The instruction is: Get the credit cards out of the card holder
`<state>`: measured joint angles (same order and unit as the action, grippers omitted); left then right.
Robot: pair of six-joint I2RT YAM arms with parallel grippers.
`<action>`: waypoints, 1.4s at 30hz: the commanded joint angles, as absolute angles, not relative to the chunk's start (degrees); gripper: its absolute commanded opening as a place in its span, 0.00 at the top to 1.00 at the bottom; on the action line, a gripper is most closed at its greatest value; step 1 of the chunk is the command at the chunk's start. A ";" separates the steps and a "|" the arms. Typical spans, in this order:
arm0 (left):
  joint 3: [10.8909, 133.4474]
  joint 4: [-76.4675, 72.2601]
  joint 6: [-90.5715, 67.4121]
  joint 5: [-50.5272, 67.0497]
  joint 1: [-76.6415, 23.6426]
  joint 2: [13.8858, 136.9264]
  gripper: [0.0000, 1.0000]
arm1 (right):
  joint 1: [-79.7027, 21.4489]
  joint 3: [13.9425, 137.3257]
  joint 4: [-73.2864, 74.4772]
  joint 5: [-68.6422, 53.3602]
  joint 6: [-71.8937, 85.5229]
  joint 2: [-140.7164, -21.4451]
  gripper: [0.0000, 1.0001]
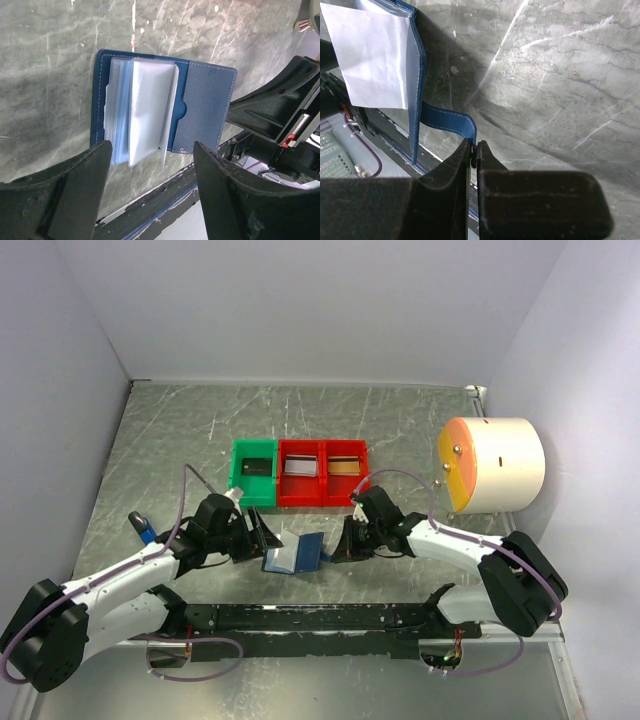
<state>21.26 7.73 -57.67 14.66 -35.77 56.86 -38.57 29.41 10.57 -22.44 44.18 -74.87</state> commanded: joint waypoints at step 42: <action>23.58 -24.69 -63.14 19.27 -50.99 79.89 0.48 | -38.24 33.65 19.23 -10.60 47.59 -65.16 0.60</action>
<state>25.15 -15.11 -61.28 18.26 -49.47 77.78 -38.59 29.12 12.75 -18.02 46.76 -68.90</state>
